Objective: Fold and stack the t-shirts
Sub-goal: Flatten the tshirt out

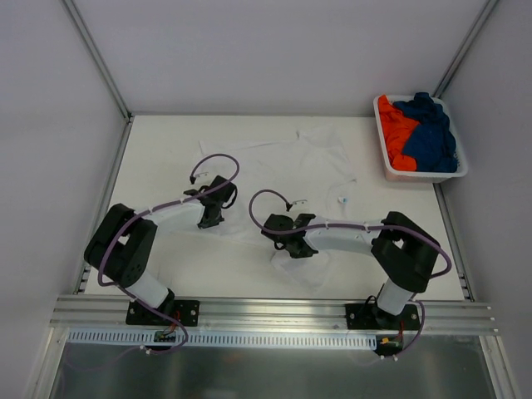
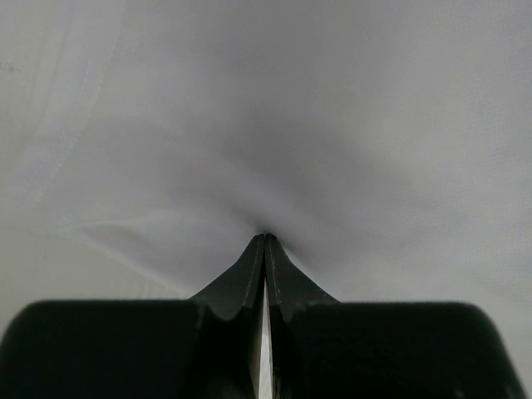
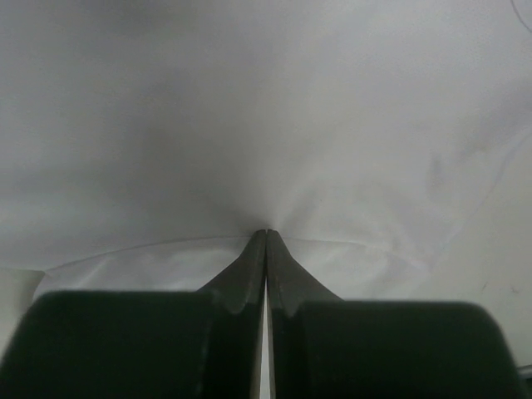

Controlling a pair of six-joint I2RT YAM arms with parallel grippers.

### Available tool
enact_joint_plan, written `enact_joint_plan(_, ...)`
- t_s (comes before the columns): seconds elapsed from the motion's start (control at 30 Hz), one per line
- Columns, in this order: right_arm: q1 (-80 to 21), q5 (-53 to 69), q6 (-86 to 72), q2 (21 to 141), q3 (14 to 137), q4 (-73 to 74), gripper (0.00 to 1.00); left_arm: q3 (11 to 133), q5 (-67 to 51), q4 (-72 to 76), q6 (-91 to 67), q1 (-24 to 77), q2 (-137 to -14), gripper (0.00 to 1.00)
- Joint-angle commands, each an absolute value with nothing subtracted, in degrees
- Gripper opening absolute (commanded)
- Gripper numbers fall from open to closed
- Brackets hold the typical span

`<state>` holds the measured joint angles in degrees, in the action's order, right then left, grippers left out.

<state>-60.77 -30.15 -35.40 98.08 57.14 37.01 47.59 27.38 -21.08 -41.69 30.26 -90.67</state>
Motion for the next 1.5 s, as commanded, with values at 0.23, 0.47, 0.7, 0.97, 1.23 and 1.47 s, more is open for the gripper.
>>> enact_joint_plan(0.23,-61.35,-32.17,-44.47,96.68,48.87,45.79,0.01,40.17,20.74,-27.51,-50.97,40.33,-85.7,0.0)
enact_joint_plan(0.47,-61.79,-32.25,-46.32,98.35,47.55,46.23,0.0,40.07,21.97,-33.92,-56.51,46.75,-80.96,0.0)
enact_joint_plan(0.7,-63.72,-35.32,-49.65,96.42,49.39,51.41,0.01,42.71,27.23,-41.74,-60.03,49.39,-73.84,0.0)
enact_joint_plan(0.97,-70.4,-50.26,-54.22,87.72,63.97,68.45,0.38,54.11,49.19,-42.1,-53.71,49.48,-66.53,0.41)
enact_joint_plan(1.23,-76.19,-57.12,-56.78,83.76,71.02,74.71,0.36,56.89,48.81,-25.0,-38.61,37.2,-74.78,0.0)
enact_joint_plan(1.47,-78.22,-56.69,-59.06,80.86,68.03,74.44,0.38,59.84,39.04,-11.78,-30.85,26.73,-85.85,0.09)
